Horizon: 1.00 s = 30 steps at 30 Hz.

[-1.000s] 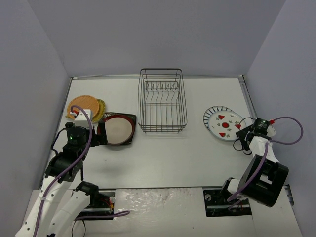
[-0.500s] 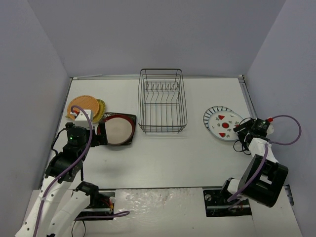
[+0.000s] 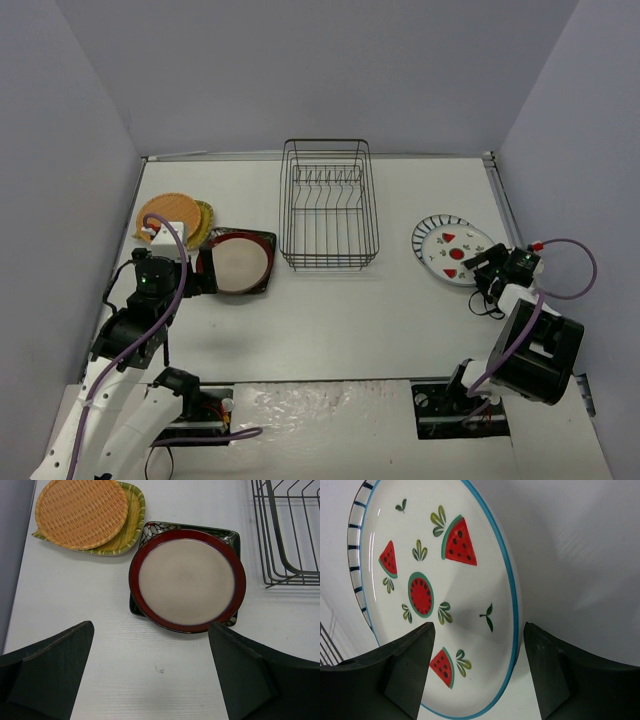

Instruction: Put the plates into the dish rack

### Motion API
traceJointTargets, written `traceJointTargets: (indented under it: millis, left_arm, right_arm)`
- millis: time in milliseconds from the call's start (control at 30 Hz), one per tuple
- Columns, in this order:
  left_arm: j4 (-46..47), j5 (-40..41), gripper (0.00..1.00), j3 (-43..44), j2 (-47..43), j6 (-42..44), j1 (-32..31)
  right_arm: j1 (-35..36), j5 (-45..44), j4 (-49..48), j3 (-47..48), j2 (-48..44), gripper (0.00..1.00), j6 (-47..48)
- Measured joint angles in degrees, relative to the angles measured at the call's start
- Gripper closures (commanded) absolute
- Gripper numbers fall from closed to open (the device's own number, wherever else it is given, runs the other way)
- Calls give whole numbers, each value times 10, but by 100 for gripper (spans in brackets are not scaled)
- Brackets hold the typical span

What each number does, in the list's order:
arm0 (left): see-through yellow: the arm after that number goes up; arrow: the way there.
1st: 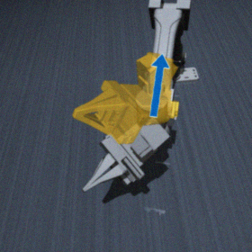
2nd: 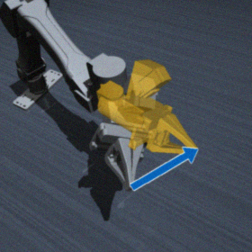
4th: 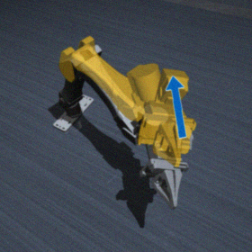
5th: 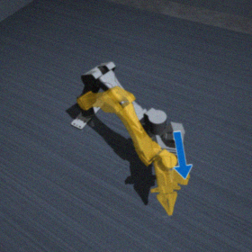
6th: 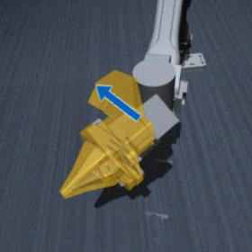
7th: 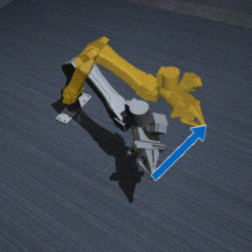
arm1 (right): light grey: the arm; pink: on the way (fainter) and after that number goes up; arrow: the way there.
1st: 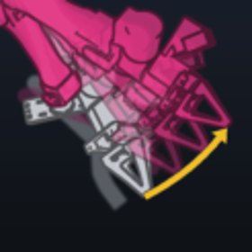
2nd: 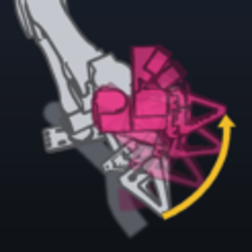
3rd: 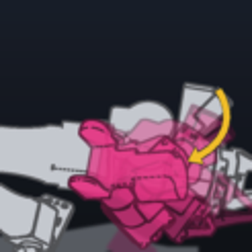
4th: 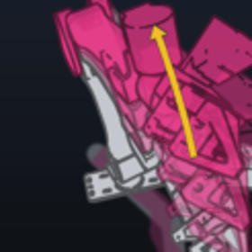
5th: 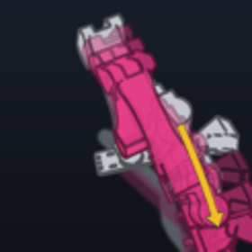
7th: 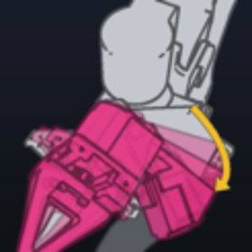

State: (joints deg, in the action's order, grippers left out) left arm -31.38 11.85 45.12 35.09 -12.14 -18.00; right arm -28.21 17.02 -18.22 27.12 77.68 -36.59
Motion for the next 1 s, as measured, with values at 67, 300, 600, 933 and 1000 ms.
traceJointTargets:
  millis: [67, 300, 600, 933, 1000]
  left_arm:
    - [0, 0, 3, 0, 0, 0, 0]
    - [0, 0, 3, 0, 0, 0, 0]
    - [0, 0, 3, 0, 0, 1, 0]
    - [0, 0, 3, 0, 1, 1, 0]
    - [0, 0, 3, 0, 1, 1, 0]
  right_arm:
    - [-1, 7, -18, -8, 0, 36, 1]
    - [-12, 21, -52, -27, 0, 52, 4]
    - [-23, 27, -66, -32, 0, 73, -1]
    - [-33, 46, -83, -32, -10, 99, -23]
    - [-33, 48, -82, -32, -19, 100, -26]
